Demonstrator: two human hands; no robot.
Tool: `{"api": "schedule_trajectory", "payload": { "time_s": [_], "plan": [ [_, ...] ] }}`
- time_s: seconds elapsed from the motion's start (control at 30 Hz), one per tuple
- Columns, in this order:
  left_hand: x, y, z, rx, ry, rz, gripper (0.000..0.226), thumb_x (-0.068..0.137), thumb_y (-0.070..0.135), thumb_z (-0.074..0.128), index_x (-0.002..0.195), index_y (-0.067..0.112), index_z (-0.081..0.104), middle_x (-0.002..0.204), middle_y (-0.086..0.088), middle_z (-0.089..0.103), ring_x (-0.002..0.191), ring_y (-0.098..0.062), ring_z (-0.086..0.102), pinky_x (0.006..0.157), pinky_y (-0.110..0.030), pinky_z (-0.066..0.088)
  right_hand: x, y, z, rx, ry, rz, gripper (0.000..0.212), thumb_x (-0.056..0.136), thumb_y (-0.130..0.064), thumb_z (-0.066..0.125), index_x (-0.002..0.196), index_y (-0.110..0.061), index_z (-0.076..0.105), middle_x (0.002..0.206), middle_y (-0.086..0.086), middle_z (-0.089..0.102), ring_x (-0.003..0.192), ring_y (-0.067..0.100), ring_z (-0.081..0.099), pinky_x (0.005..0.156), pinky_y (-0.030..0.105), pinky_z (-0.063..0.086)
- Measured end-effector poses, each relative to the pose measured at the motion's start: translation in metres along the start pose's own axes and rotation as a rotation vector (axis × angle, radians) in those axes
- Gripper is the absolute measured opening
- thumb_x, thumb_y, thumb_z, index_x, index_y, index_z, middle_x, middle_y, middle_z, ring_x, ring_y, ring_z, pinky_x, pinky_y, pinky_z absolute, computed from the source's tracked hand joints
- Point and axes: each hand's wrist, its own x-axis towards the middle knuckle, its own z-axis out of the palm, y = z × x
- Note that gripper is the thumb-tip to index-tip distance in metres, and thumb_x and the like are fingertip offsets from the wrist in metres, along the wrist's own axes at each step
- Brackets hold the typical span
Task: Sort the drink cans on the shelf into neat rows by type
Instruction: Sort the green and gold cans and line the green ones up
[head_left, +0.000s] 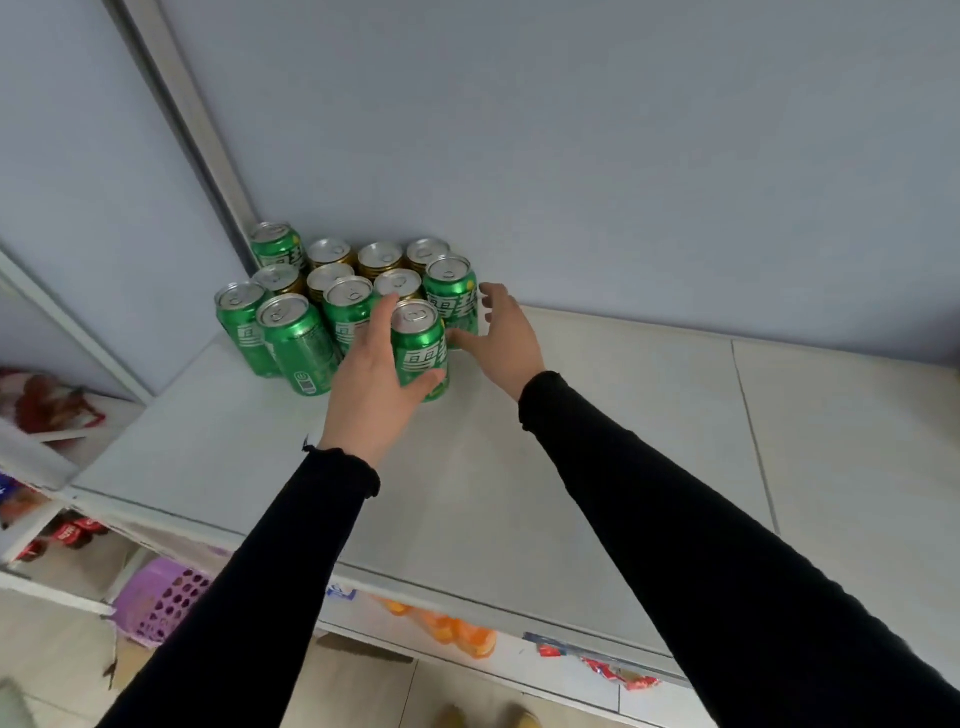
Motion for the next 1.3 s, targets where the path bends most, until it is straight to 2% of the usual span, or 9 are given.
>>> {"api": "schedule_trajectory", "payload": {
  "time_s": [0.13,0.27,0.4,0.53,0.67,0.8,1.03,1.17,1.3],
  "plan": [
    [0.006,-0.011,0.003,-0.038,-0.014,0.057,0.09,0.078,0.029,0.083,0.149,0.027,0.028,0.138,-0.004,0.054,0.12,-0.022,0.056,0.099,-0.042,0.049,0.01,0.001,0.017,0.064,0.054,0.016,0.063,0.077,-0.03,0.081,0.129,-0.016,0.047,0.123,0.003,0.062,0.109,0.02,0.06,0.086,0.032,0.048],
    [0.011,-0.018,0.002,-0.101,-0.037,0.097,0.089,0.077,0.031,0.084,0.147,0.029,0.03,0.137,0.002,0.056,0.119,-0.019,0.057,0.096,-0.041,0.051,0.013,-0.002,0.024,0.079,0.081,0.038,0.055,0.079,-0.023,0.079,0.124,-0.015,0.048,0.111,-0.003,0.065,0.099,0.016,0.061,0.086,0.034,0.051],
    [0.015,-0.019,0.003,-0.195,-0.073,0.113,0.086,0.074,0.03,0.087,0.143,0.033,0.035,0.135,0.009,0.057,0.12,-0.014,0.057,0.097,-0.043,0.052,0.005,0.0,0.015,0.127,0.11,0.076,0.051,0.081,-0.021,0.078,0.123,-0.015,0.051,0.102,-0.009,0.061,0.086,0.0,0.056,0.076,0.022,0.044],
    [0.018,0.006,0.017,-0.307,-0.142,0.161,0.081,0.074,0.027,0.087,0.137,0.037,0.039,0.127,0.019,0.057,0.115,-0.008,0.058,0.093,-0.042,0.054,-0.018,0.014,-0.023,0.135,0.216,0.101,0.054,0.077,-0.029,0.083,0.121,-0.019,0.054,0.103,-0.011,0.065,0.089,-0.007,0.057,0.07,0.011,0.042],
    [0.022,0.051,0.051,-0.371,-0.226,0.201,0.079,0.074,0.027,0.087,0.135,0.037,0.039,0.12,0.021,0.055,0.107,-0.003,0.055,0.09,-0.043,0.056,-0.049,0.041,-0.093,0.082,0.364,0.135,0.059,0.074,-0.034,0.084,0.123,-0.021,0.054,0.108,-0.011,0.066,0.1,0.006,0.061,0.079,0.021,0.048],
    [0.016,0.11,0.096,-0.397,-0.302,0.271,0.08,0.073,0.03,0.088,0.135,0.036,0.037,0.114,0.021,0.055,0.104,-0.012,0.06,0.087,-0.044,0.057,-0.085,0.075,-0.172,0.058,0.517,0.199,0.063,0.074,-0.034,0.084,0.127,-0.022,0.052,0.113,-0.011,0.065,0.104,0.006,0.061,0.082,0.02,0.05],
    [0.0,0.227,0.187,-0.433,-0.393,0.349,0.076,0.072,0.031,0.087,0.13,0.036,0.037,0.116,0.018,0.059,0.1,-0.012,0.062,0.087,-0.039,0.056,-0.139,0.149,-0.292,0.068,0.704,0.284,0.058,0.075,-0.023,0.084,0.124,-0.017,0.053,0.112,-0.008,0.065,0.102,0.008,0.061,0.088,0.03,0.053],
    [0.0,0.284,0.237,-0.42,-0.411,0.351,0.076,0.072,0.03,0.086,0.13,0.035,0.037,0.119,0.012,0.061,0.102,-0.015,0.063,0.087,-0.04,0.055,-0.148,0.178,-0.337,0.112,0.755,0.289,0.048,0.081,-0.013,0.079,0.115,-0.018,0.046,0.106,-0.009,0.061,0.099,0.011,0.06,0.086,0.028,0.049],
    [0.006,0.323,0.277,-0.406,-0.404,0.339,0.074,0.071,0.026,0.085,0.128,0.032,0.038,0.117,0.008,0.063,0.101,-0.017,0.063,0.085,-0.04,0.055,-0.136,0.205,-0.355,0.15,0.795,0.276,0.052,0.081,-0.007,0.078,0.119,-0.017,0.044,0.119,0.002,0.063,0.111,0.019,0.061,0.096,0.035,0.05]
  ]
}}
